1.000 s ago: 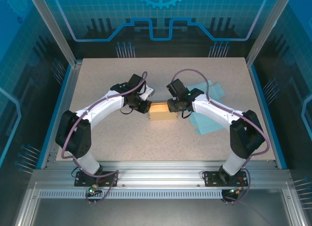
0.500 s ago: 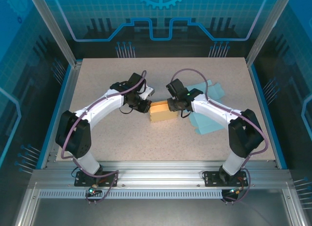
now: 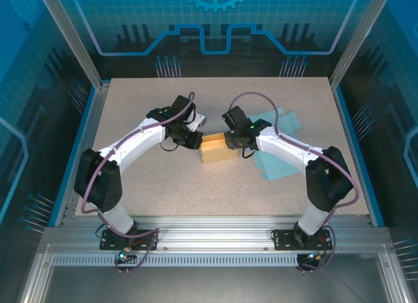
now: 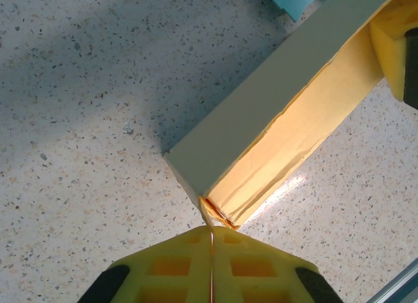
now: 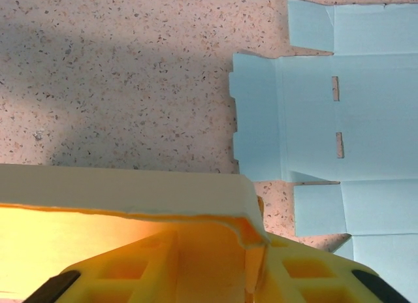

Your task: Fold the paper box

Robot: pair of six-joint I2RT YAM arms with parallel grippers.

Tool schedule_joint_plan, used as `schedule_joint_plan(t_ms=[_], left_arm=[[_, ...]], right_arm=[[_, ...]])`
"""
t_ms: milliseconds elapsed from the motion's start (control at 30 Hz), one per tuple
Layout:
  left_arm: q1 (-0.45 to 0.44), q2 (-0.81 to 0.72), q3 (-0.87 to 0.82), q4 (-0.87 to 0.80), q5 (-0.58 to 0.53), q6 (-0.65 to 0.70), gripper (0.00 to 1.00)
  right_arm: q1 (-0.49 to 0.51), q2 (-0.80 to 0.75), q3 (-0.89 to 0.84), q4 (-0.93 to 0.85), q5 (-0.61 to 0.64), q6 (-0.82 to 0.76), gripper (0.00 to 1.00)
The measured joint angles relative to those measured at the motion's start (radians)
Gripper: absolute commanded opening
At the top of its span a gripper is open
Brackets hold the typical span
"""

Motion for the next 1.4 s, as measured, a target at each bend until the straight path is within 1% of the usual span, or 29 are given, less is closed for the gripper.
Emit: schedule_joint_plan(t_ms=[33,467,667,1033,1100,1267,1400], left_arm=[[0.0,0.0,0.0,0.001,0.004,-0.007,0.0],[0.0,0.0,0.0,0.027,0.012,-0.065,0.0],[0.0,0.0,-0.004,0.028,0.012,-0.069,0.0],[0.0,-0.002,-0.065,0.068,0.031,-0.07,0.0],[0.0,-0.002,-0.07,0.076,0.031,-0.071,0.0],[-0.001,-0.002,-0.07,0.079,0.034,-0.072,0.0],[-0.001,-0.002,-0.07,0.079,0.033,-0.072,0.0]], right_arm=[[0.0,0.0,0.0,0.0,0.002,0.0,0.32],[0.001,0.003,0.0,0.006,0.013,0.0,0.31],[0.001,0.005,0.0,0.009,0.014,0.0,0.3],[0.001,0.006,0.0,0.011,0.017,0.0,0.3],[0.001,0.006,0.0,0.011,0.017,0.0,0.31],[0.002,0.006,0.0,0.009,0.019,0.0,0.41],[0.002,-0.002,0.0,-0.002,0.029,-0.009,0.42]])
